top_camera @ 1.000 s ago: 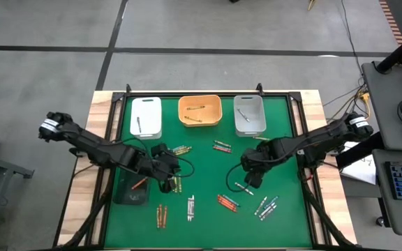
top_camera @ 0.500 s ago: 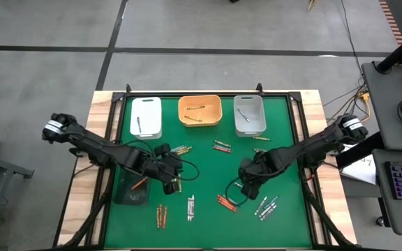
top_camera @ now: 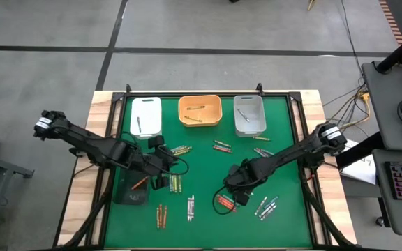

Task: Sort crayons
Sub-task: Put the white crayon into the gray bin

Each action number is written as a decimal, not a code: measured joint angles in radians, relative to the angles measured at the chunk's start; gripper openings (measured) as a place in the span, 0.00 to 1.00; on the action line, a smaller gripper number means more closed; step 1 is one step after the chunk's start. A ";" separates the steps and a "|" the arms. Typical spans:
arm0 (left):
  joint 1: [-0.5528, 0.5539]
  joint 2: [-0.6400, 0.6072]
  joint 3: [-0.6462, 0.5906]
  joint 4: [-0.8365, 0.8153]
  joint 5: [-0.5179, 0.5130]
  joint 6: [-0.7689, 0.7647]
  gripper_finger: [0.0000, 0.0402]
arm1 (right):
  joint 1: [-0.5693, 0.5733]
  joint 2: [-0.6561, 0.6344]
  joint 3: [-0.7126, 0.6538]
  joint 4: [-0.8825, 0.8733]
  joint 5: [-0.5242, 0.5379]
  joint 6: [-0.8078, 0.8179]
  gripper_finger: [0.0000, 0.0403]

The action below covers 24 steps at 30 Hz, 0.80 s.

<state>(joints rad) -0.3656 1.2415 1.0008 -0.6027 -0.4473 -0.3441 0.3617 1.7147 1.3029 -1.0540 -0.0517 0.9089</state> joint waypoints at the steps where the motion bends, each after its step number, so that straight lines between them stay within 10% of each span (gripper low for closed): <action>1: 0.000 -0.011 0.000 -0.005 0.000 0.005 0.10 | 0.001 0.011 0.008 -0.003 0.001 0.000 0.16; 24: 0.006 -0.097 -0.001 -0.026 -0.094 0.201 0.10 | 0.002 0.152 0.050 0.038 0.027 0.031 0.16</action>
<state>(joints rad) -0.3599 1.1444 0.9997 -0.6287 -0.5413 -0.1429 0.3641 1.8668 1.3529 -1.0156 -0.0250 0.9401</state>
